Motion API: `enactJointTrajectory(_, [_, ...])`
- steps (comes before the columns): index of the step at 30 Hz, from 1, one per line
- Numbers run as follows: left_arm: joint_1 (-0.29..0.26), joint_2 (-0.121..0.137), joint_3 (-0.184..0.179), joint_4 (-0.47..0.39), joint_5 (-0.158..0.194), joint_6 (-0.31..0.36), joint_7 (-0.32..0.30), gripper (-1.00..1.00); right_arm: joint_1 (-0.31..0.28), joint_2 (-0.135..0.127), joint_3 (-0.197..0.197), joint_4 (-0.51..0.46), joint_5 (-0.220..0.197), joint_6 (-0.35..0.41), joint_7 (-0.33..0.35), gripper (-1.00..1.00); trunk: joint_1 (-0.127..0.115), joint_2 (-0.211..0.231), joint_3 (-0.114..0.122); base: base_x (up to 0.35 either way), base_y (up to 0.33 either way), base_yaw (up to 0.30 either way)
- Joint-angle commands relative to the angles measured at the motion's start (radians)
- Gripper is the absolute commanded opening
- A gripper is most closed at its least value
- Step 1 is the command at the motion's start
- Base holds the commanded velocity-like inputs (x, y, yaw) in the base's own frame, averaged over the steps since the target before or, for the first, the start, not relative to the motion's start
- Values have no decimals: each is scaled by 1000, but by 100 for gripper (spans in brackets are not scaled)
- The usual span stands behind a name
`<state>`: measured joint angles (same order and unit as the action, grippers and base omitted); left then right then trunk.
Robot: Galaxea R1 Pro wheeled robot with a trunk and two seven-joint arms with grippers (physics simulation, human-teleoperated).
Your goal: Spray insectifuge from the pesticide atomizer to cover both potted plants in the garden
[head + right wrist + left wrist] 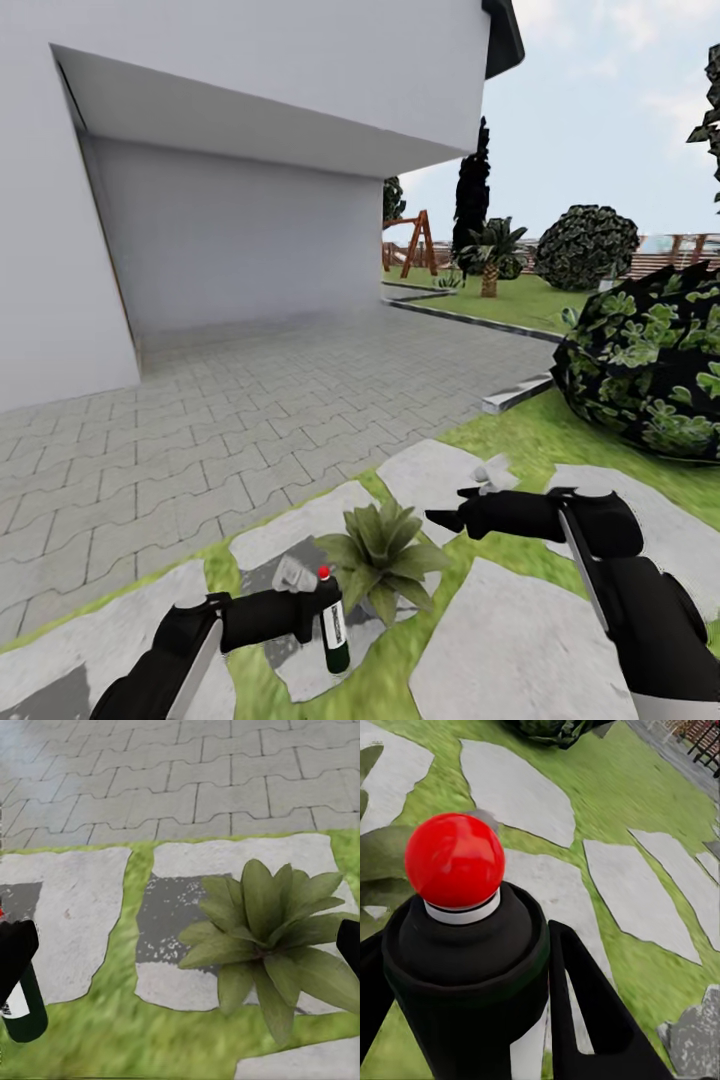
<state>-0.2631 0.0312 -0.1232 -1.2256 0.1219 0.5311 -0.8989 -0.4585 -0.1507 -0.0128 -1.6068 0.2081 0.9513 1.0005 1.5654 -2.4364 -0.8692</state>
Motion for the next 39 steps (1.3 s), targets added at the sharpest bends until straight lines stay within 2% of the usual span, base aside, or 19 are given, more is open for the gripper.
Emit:
enactJointTrajectory(1, [-1,1,-2,-6,-2,7,2,-100,-1,0,8,1,11,4,10,100,0,0,-1,91,22,0])
enactJointTrajectory(5, [-1,-3,-16,-25,-59,2,6,-100,0,-1,59,7,13,8,11,100,0,0,-1,38,9,0])
enactJointTrajectory(8, [2,-2,-28,-29,-72,2,1,-100,1,-1,73,8,13,10,12,100,0,0,-1,11,3,0])
enactJointTrajectory(12, [10,-5,-36,-30,-69,2,-2,-100,7,-2,105,8,12,10,14,100,0,0,-1,52,1,0])
enactJointTrajectory(23, [13,-6,-36,-20,-67,4,-1,-100,32,8,127,0,10,9,15,100,0,0,-1,123,0,0])
enactJointTrajectory(28, [13,-6,-37,-15,-65,-4,-1,-100,33,12,176,29,12,51,14,100,0,0,-1,11,0,0])
enactJointTrajectory(29, [13,-6,-37,-14,-64,-12,-1,-100,33,12,194,33,12,78,13,-100,0,0,-1,4,0,0])
enactJointTrajectory(33, [13,-7,-38,-13,-63,-24,-4,-100,33,13,228,47,13,96,10,-100,0,0,-1,2,0,0])
enactJointTrajectory(39, [13,-8,-39,-4,-61,-27,-25,-100,30,15,239,84,12,96,9,-100,0,0,-1,0,0,0])
